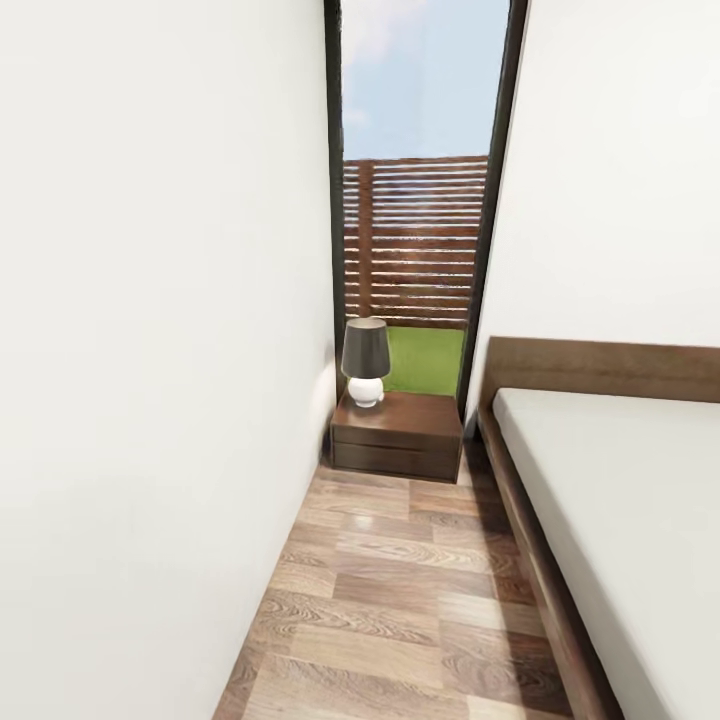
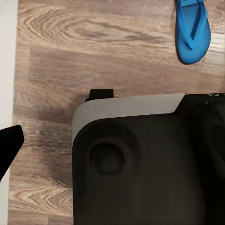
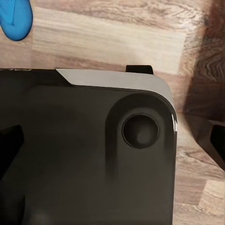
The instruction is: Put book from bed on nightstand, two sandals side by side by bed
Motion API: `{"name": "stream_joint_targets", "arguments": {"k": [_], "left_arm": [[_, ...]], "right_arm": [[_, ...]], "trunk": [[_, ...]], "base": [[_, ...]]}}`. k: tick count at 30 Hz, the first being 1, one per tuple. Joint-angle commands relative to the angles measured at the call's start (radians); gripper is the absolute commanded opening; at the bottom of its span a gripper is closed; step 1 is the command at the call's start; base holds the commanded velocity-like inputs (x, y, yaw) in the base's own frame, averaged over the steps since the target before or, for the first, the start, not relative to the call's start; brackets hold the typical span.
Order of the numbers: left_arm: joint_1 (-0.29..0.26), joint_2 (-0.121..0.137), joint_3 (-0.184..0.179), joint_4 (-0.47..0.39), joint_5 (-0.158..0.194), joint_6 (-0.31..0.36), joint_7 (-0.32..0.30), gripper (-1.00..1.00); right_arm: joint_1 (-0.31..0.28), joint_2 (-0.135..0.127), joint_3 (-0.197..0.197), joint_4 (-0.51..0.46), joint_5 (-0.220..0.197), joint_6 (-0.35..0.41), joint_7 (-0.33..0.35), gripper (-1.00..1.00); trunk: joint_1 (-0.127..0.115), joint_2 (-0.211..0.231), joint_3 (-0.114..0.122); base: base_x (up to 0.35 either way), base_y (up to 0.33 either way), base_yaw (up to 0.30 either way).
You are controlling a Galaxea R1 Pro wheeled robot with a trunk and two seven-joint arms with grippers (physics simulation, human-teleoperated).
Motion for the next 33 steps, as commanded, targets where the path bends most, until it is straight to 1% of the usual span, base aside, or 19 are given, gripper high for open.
{"name": "stream_joint_targets", "arguments": {"k": [1, 9, 15, 22, 33], "left_arm": [[-0.001, 0.0, 0.0, 0.001, -0.001, -0.003, 0.0, 1.0], [-0.001, 0.0, 0.0, 0.001, -0.001, -0.003, 0.001, 1.0], [-0.001, 0.0, 0.0, 0.001, -0.001, -0.004, 0.001, 1.0], [-0.001, 0.0, 0.0, 0.001, -0.001, -0.004, 0.0, 1.0], [-0.001, 0.0, 0.0, 0.001, -0.001, -0.005, 0.0, 1.0]], "right_arm": [[0.0, 0.0, 0.001, 0.0, -0.001, -0.002, 0.0, 1.0], [0.0, 0.002, 0.001, 0.0, -0.001, -0.002, 0.0, 1.0], [0.0, 0.005, 0.001, 0.0, -0.001, -0.001, 0.0, 1.0], [0.0, 0.006, 0.001, 0.0, -0.001, -0.001, 0.0, 1.0], [0.0, 0.008, 0.001, 0.0, -0.001, -0.002, 0.0, 1.0]], "trunk": [[0.0, 0.0, -0.001], [0.0, 0.0, -0.001], [0.0, 0.0, -0.004], [0.0, 0.0, -0.007], [0.0, 0.0, -0.008]], "base": [[0.029, 0.0, 0.0], [-0.013, 0.008, 0.034], [-0.142, 0.056, 0.178], [-0.05, 0.02, 0.18], [-0.009, 0.004, 0.042]]}}
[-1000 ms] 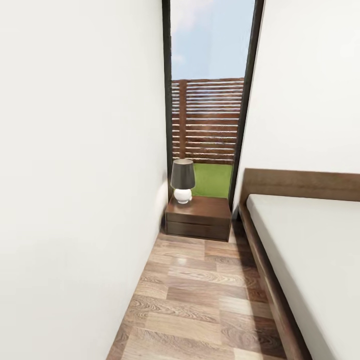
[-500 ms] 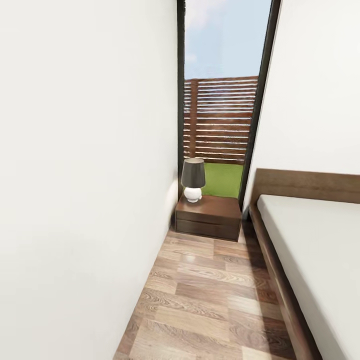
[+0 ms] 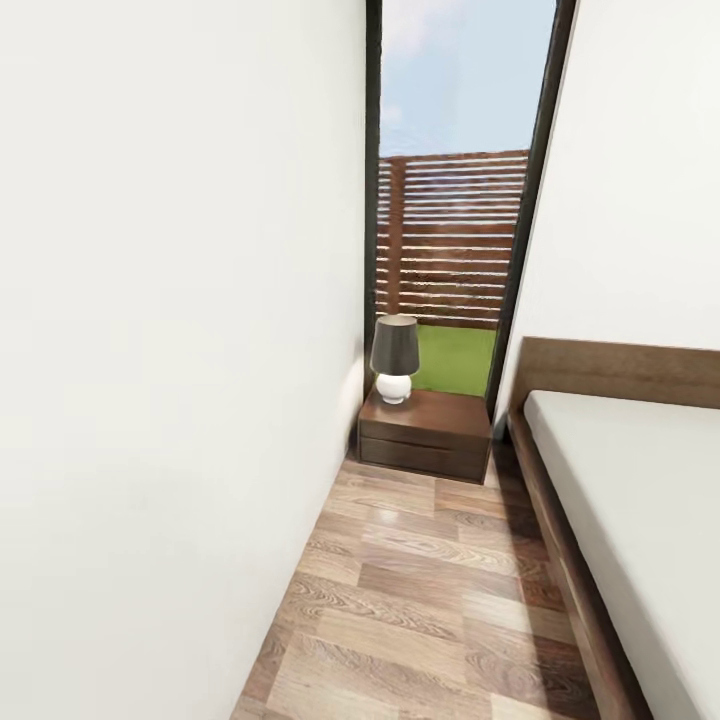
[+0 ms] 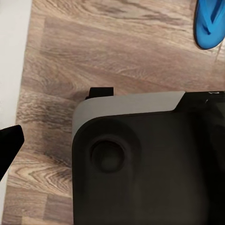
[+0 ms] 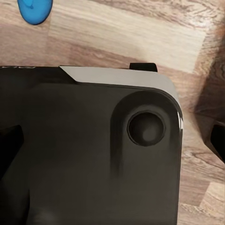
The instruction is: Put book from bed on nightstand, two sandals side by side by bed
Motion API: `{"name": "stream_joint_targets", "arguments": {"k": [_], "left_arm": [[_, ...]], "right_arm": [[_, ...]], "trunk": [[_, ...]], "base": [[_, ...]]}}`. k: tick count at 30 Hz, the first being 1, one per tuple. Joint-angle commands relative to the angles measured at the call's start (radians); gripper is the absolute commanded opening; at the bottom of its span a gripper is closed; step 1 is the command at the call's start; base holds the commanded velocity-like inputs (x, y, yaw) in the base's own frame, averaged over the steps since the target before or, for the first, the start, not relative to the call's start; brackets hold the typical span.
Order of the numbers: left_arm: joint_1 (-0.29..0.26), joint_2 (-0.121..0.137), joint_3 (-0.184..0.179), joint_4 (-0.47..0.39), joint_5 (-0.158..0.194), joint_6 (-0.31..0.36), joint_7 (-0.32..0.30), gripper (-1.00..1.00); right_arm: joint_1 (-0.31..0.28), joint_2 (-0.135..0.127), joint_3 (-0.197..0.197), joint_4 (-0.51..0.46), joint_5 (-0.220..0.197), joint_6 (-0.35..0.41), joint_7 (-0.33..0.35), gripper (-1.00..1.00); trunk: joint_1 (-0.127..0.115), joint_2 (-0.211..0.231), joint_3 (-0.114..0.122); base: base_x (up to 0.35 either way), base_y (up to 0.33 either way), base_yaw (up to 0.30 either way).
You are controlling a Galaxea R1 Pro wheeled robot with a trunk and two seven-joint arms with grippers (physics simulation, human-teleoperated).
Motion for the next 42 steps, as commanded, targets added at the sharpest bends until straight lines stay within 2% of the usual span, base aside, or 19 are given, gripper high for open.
{"name": "stream_joint_targets", "arguments": {"k": [1, 42], "left_arm": [[-0.001, 0.0, 0.0, 0.001, -0.001, -0.003, 0.0, 1.0], [-0.001, 0.0, 0.0, 0.001, -0.001, -0.003, -0.001, 1.0]], "right_arm": [[0.0, 0.0, 0.001, 0.0, -0.001, -0.002, 0.0, 1.0], [0.0, -0.001, 0.001, -0.001, -0.001, -0.002, 0.0, 1.0]], "trunk": [[0.0, 0.0, -0.001], [0.0, 0.0, -0.018]], "base": [[-0.003, 0.001, 0.029], [-0.014, 0.004, 0.079]]}}
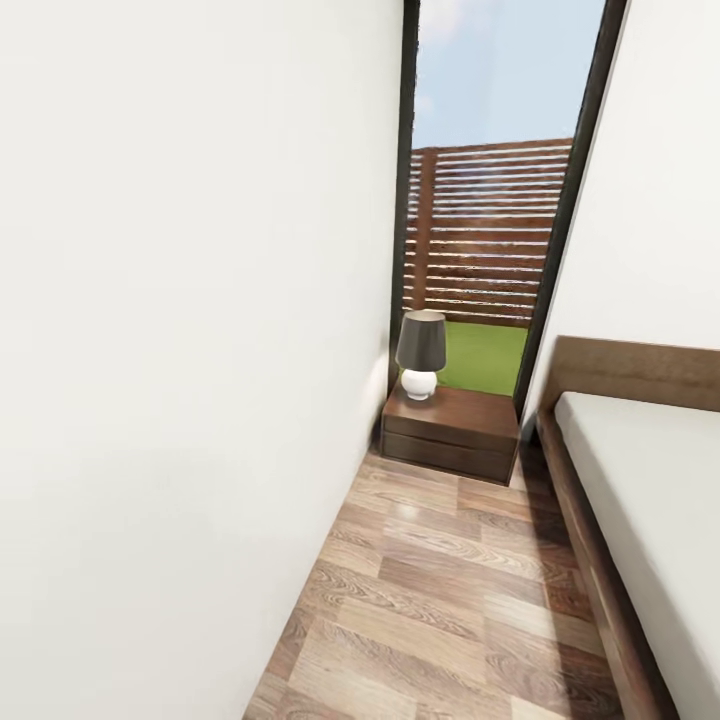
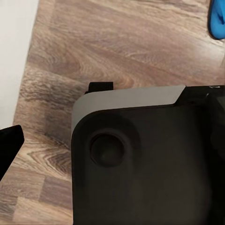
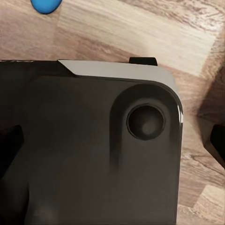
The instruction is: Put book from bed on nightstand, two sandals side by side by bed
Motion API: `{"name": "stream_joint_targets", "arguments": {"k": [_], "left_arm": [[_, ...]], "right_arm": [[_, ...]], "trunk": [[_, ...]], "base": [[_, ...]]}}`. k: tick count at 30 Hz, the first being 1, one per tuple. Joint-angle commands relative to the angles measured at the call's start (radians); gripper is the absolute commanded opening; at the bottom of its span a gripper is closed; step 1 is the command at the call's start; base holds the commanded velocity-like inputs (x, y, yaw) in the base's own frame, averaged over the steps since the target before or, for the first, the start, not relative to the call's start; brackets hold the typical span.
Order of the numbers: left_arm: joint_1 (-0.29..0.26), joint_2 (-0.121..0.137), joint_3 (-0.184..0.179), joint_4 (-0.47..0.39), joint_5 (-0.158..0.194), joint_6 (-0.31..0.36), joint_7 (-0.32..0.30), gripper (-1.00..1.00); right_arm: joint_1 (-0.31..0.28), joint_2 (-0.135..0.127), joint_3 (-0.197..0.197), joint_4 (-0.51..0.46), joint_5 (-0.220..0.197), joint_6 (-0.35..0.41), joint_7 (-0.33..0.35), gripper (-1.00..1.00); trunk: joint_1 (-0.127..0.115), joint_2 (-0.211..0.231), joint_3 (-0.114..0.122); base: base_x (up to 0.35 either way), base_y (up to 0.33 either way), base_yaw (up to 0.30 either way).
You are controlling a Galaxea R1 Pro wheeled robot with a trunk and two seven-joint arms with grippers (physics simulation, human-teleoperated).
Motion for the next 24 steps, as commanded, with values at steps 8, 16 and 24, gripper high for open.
{"name": "stream_joint_targets", "arguments": {"k": [8, 16, 24], "left_arm": [[-0.001, 0.0, 0.0, 0.001, -0.001, -0.003, 0.0, 1.0], [-0.001, 0.001, 0.0, 0.001, -0.001, -0.003, 0.0, 1.0], [-0.001, 0.0, 0.0, 0.001, -0.001, -0.003, 0.0, 1.0]], "right_arm": [[0.0, 0.001, 0.001, 0.0, -0.001, -0.002, 0.0, 1.0], [0.0, 0.0, 0.001, 0.0, -0.001, -0.003, 0.0, 1.0], [0.0, 0.0, 0.001, 0.0, -0.001, -0.003, 0.0, 1.0]], "trunk": [[0.0, 0.0, -0.002], [0.0, 0.0, -0.006], [0.0, 0.0, -0.009]], "base": [[-0.008, 0.003, 0.01], [-0.001, 0.001, 0.114], [0.0, 0.0, 0.089]]}}
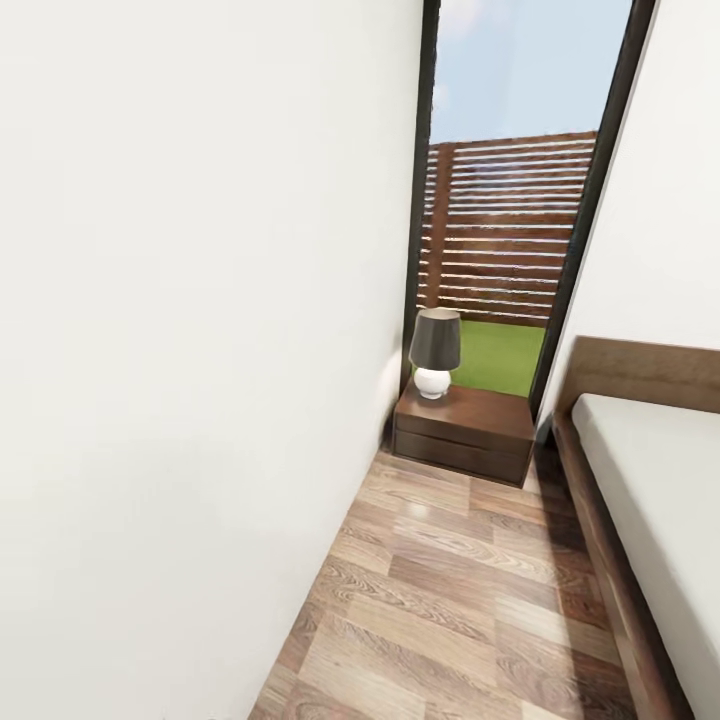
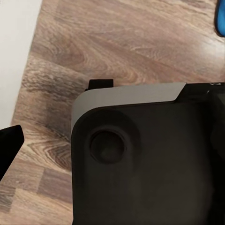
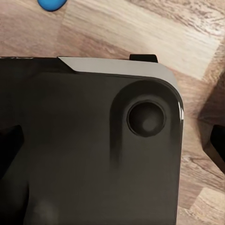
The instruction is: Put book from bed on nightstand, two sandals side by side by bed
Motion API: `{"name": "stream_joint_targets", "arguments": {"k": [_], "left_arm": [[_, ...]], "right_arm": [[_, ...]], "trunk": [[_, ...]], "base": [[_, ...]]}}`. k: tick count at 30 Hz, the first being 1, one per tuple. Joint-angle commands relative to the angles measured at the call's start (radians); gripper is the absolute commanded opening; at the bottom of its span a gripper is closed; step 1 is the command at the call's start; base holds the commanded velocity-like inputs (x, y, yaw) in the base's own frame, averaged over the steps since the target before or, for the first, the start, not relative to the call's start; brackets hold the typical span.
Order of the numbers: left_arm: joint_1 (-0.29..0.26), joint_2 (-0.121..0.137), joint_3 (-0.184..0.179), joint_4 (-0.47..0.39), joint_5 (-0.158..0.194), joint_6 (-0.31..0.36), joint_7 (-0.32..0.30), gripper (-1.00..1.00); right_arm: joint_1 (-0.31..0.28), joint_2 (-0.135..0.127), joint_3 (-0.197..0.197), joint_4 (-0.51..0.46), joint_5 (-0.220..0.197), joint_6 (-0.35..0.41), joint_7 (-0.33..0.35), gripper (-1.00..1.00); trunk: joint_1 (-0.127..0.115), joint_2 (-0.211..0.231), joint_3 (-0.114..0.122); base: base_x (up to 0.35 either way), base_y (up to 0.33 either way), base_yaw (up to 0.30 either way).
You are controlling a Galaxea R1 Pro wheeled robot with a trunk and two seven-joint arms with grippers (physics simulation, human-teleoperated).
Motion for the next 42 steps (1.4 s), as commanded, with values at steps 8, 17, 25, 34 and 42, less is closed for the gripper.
{"name": "stream_joint_targets", "arguments": {"k": [8, 17, 25, 34, 42], "left_arm": [[-0.001, 0.0, 0.0, 0.001, -0.001, -0.003, 0.0, 1.0], [-0.001, 0.0, 0.0, 0.001, -0.001, -0.003, 0.0, 1.0], [-0.001, 0.0, 0.0, 0.001, -0.001, -0.003, 0.0, 1.0], [-0.001, 0.0, 0.0, 0.001, -0.001, -0.003, 0.0, 1.0], [-0.001, 0.001, 0.0, 0.001, -0.001, -0.004, 0.0, 1.0]], "right_arm": [[0.0, 0.0, 0.001, 0.0, -0.001, -0.002, 0.0, 1.0], [0.0, 0.0, 0.001, 0.0, -0.001, -0.002, 0.0, 1.0], [0.0, 0.0, 0.001, 0.0, -0.001, -0.002, 0.0, 1.0], [0.0, -0.001, 0.001, 0.0, -0.001, -0.003, 0.0, 1.0], [0.0, -0.001, 0.001, -0.001, -0.001, -0.003, 0.0, 1.0]], "trunk": [[0.0, 0.0, -0.001], [0.0, 0.0, -0.005], [0.0, 0.0, -0.009], [0.0, 0.0, -0.009], [0.0, 0.0, -0.009]], "base": [[0.0, 0.0, 0.017], [-0.006, 0.0, 0.048], [-0.062, 0.016, 0.063], [-0.014, 0.004, 0.011], [-0.002, 0.001, 0.002]]}}
